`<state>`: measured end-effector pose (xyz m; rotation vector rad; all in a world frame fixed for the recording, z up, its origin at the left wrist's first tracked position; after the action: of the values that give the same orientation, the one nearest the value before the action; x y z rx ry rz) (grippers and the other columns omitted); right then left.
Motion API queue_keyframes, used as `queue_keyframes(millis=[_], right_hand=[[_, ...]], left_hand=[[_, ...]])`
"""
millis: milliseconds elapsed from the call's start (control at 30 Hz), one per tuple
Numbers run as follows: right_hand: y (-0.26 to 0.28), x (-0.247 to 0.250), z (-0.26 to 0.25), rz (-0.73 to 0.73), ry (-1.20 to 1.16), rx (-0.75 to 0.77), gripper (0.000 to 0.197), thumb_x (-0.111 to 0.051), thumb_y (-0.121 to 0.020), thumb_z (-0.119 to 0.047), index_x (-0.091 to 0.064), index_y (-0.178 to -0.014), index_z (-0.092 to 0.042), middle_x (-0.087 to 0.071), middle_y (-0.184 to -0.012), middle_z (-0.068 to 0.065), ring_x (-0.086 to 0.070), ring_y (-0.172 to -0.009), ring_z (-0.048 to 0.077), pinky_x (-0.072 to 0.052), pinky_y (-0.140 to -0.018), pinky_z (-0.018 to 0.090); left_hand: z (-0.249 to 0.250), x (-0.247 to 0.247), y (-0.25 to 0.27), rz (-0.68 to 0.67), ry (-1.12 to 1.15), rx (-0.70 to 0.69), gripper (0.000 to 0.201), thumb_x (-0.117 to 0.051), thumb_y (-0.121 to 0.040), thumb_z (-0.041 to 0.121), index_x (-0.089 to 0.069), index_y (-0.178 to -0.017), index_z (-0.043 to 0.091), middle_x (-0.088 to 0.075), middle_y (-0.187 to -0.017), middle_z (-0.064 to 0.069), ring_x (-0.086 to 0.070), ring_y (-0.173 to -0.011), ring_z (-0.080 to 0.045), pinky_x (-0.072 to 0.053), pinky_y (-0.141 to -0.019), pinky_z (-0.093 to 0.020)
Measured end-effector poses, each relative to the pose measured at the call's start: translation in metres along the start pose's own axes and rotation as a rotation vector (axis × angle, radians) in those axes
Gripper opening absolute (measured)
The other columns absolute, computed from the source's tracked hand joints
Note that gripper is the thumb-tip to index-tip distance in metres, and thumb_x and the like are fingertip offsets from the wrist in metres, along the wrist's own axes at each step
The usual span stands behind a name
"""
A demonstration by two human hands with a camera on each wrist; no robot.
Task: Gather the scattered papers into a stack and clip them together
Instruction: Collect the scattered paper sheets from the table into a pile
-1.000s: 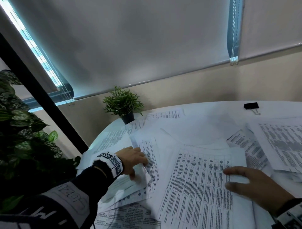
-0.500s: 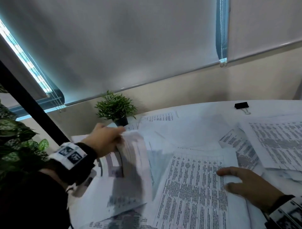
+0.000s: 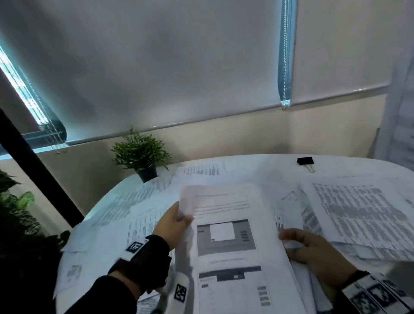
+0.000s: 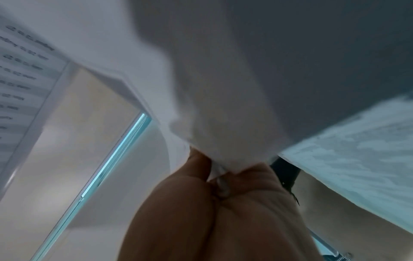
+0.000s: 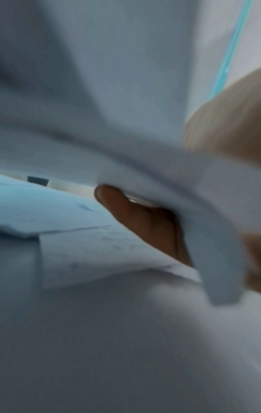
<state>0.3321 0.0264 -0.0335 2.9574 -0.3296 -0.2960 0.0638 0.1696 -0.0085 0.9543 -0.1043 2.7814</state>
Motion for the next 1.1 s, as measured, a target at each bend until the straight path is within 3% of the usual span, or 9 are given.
queue_keyframes(millis=[133, 233, 300, 400, 533, 600, 700, 900, 1100], right_hand=[[0.004, -0.002, -0.002, -0.080, -0.178, 0.095, 0.056, -0.096, -0.013, -0.026, -0.065, -0.057, -0.009, -0.071, -0.071, 0.008, -0.069, -0.060, 0.018, -0.054, -0.049, 0.023], [0.001, 0.000, -0.007, -0.129, -0.198, 0.198, 0.033, -0.077, -0.066, 0.005, -0.054, -0.053, -0.015, -0.057, -0.062, 0.006, -0.057, -0.057, 0.016, -0.051, -0.049, 0.021], [0.003, 0.000, -0.016, -0.086, -0.163, 0.258, 0.043, -0.055, -0.078, 0.020, -0.048, -0.056, -0.017, -0.053, -0.062, 0.005, -0.055, -0.053, 0.011, -0.049, -0.047, 0.021], [0.012, 0.002, -0.028, -0.079, -0.144, 0.301, 0.049, -0.088, -0.055, -0.033, -0.053, -0.090, -0.031, -0.070, -0.077, 0.002, -0.066, -0.064, 0.017, -0.054, -0.052, 0.027], [-0.008, 0.009, -0.044, 0.289, 0.051, 0.137, 0.037, -0.036, -0.101, -0.030, -0.033, -0.137, -0.029, -0.055, -0.126, 0.002, -0.054, -0.112, 0.021, -0.043, -0.091, 0.028], [-0.006, 0.017, -0.052, 0.199, 0.162, 0.104, 0.045, -0.052, -0.094, -0.024, -0.040, -0.137, -0.016, -0.053, -0.134, 0.005, -0.053, -0.119, 0.021, -0.047, -0.091, 0.029], [0.013, 0.028, -0.057, -0.001, 0.291, 0.141, 0.058, -0.083, -0.064, -0.036, -0.058, -0.115, -0.023, -0.071, -0.106, -0.001, -0.068, -0.094, 0.015, -0.057, -0.075, 0.028], [0.025, 0.111, -0.098, 0.723, 0.584, 0.332, 0.015, -0.059, -0.090, -0.012, -0.059, -0.105, -0.016, -0.063, -0.093, 0.001, -0.056, -0.075, 0.013, -0.040, -0.072, 0.029], [0.018, 0.212, -0.097, 0.898, 0.911, -0.042, 0.046, -0.051, -0.096, -0.020, -0.042, -0.136, 0.001, -0.042, -0.142, 0.023, -0.040, -0.129, 0.038, -0.031, -0.103, 0.039]], left_hand=[[0.022, -0.010, 0.012, 0.059, 0.112, 0.030, 0.025, -0.059, -0.094, 0.018, -0.057, -0.118, 0.013, -0.066, -0.109, -0.003, -0.061, -0.097, -0.022, -0.048, -0.078, -0.030], [0.032, -0.015, 0.018, 0.028, 0.327, 0.139, 0.048, -0.073, -0.084, 0.017, -0.040, -0.120, 0.012, -0.062, -0.111, -0.010, -0.061, -0.092, -0.022, -0.050, -0.068, -0.030], [0.033, -0.019, 0.021, -0.015, 0.516, 0.244, 0.068, -0.078, -0.077, 0.011, -0.028, -0.122, 0.015, -0.061, -0.106, -0.011, -0.062, -0.092, -0.025, -0.050, -0.070, -0.033], [0.036, -0.024, 0.024, -0.149, 0.658, 0.264, 0.071, -0.085, -0.067, 0.011, -0.046, -0.126, 0.000, -0.070, -0.108, -0.017, -0.067, -0.098, -0.034, -0.054, -0.085, -0.041], [0.052, -0.027, 0.024, -0.006, 0.705, 0.047, 0.056, -0.083, -0.064, 0.010, -0.063, -0.116, 0.006, -0.072, -0.111, -0.013, -0.067, -0.103, -0.033, -0.050, -0.095, -0.047], [0.065, -0.025, 0.022, 0.111, 0.765, -0.058, 0.058, -0.082, -0.065, 0.014, -0.061, -0.119, 0.007, -0.072, -0.111, -0.011, -0.068, -0.101, -0.030, -0.052, -0.092, -0.045], [0.081, -0.029, 0.019, 0.112, 0.804, -0.135, 0.061, -0.076, -0.072, 0.021, -0.054, -0.127, 0.009, -0.070, -0.115, -0.008, -0.068, -0.103, -0.024, -0.056, -0.086, -0.038], [0.088, -0.031, 0.026, -0.007, 0.686, -0.078, 0.026, -0.057, -0.093, 0.024, -0.050, -0.117, 0.018, -0.065, -0.091, -0.009, -0.067, -0.078, -0.027, -0.056, -0.073, -0.043], [0.052, 0.008, 0.018, -0.038, 0.391, -0.073, 0.008, -0.057, -0.093, 0.010, -0.061, -0.099, 0.014, -0.065, -0.084, -0.016, -0.062, -0.074, -0.031, -0.049, -0.069, -0.037]])
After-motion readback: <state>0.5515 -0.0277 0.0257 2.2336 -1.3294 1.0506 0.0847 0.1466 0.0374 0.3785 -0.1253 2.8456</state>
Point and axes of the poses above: each hand's wrist, its own y-axis away from the middle knuckle, its own x-axis out of the back of the hand, z = x × y, the point moved 1 cm from there along -y, towards the middle knuckle
